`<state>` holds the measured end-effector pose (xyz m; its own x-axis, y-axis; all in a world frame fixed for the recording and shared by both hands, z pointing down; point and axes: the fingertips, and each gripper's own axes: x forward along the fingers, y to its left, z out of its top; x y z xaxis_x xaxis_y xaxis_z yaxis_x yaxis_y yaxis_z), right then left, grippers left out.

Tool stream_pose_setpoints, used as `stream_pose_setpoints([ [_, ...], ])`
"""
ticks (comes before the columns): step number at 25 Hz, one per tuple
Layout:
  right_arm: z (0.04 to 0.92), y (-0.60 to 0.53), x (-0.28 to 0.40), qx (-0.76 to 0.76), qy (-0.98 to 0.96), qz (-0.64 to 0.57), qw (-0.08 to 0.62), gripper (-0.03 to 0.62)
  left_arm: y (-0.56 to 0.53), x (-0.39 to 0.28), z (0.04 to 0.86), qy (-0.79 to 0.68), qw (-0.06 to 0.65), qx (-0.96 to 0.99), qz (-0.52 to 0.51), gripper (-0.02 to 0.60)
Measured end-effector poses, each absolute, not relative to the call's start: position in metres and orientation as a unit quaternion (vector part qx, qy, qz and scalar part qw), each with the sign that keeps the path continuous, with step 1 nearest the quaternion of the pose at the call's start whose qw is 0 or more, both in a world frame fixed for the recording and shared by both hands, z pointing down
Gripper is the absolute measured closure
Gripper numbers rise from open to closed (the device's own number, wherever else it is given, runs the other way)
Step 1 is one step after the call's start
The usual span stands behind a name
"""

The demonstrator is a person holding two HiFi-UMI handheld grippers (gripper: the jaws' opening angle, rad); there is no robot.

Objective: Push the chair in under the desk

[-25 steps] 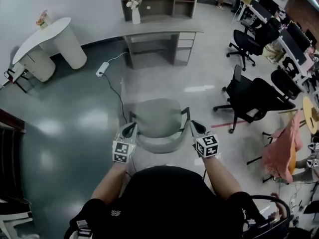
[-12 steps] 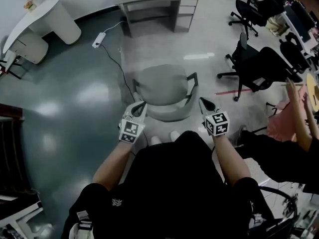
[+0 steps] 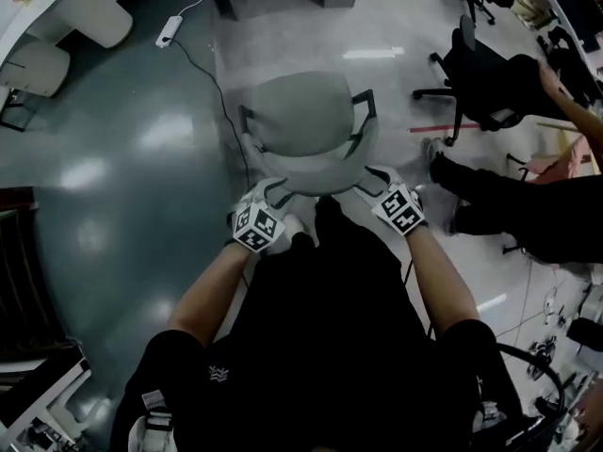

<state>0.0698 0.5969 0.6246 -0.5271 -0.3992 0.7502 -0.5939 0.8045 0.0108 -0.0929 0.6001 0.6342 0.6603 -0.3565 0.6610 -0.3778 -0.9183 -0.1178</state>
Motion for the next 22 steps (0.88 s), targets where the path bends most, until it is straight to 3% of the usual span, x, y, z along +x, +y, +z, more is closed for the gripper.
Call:
stream_pose_setpoints([
  [6, 0.685, 0.614, 0.071, 0.167, -0.857, 0.089, 0.479, 0.283, 0.611, -0.063, 0.678, -0.114, -0.036, 0.896, 0.427, 0.377],
  [12, 0.721, 0.613, 0.068, 0.130, -0.840, 0.033, 0.526, 0.279, 0.617, -0.057, 0.710, -0.093, -0.033, 0.875, 0.474, 0.334],
  [22, 0.766, 0.617, 0.057, 0.058, -0.813, -0.018, 0.579, 0.281, 0.606, -0.060, 0.753, -0.095, -0.021, 0.837, 0.538, 0.327],
])
